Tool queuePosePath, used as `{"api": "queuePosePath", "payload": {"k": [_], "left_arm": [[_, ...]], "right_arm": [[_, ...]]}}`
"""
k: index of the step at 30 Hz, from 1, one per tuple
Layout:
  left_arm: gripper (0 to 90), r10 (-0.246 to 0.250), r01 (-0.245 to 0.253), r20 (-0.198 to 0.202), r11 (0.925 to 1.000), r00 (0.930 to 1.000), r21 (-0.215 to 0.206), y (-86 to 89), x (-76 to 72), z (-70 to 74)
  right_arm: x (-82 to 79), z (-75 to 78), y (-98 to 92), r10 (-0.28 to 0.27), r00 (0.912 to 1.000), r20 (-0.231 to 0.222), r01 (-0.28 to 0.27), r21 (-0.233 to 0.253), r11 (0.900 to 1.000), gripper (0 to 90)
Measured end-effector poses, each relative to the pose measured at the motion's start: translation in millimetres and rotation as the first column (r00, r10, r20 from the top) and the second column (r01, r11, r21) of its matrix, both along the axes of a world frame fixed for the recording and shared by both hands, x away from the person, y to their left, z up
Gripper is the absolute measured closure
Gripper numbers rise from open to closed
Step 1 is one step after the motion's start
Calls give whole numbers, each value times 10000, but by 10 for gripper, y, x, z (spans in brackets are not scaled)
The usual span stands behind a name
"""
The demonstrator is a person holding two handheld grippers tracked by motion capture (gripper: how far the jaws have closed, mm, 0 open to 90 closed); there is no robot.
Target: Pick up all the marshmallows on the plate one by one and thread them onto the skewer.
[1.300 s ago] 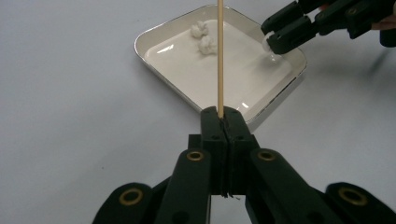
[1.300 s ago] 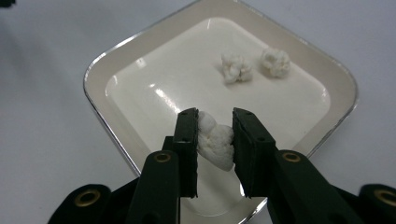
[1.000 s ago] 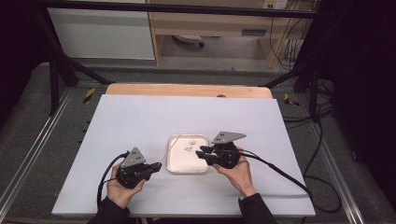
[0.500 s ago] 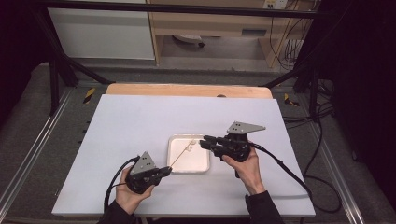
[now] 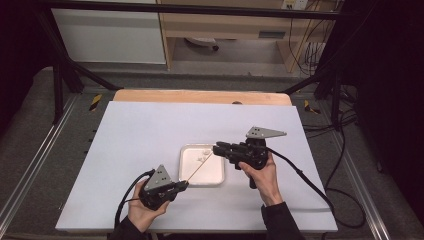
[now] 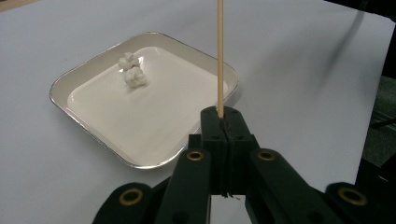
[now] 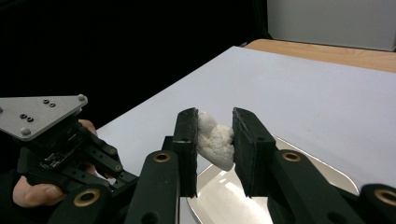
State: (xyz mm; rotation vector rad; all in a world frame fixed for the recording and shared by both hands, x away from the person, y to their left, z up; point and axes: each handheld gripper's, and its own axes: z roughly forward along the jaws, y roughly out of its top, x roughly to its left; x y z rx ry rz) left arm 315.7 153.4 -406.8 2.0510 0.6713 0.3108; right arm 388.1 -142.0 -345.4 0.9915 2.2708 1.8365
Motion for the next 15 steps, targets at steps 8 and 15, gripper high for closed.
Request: {"api": "queuePosePath", "payload": {"k": [8, 15], "left_arm": [[887, 6, -6, 137, 10000, 9999, 7, -4, -10, -2], [887, 44, -44, 219, 10000, 9998, -3, -6, -15, -21]], "right_arm": [[8, -62, 60, 298, 9990, -339, -295, 88, 9995, 729], [0, -84, 83, 589, 9971, -490, -575, 291, 9979, 762]]}}
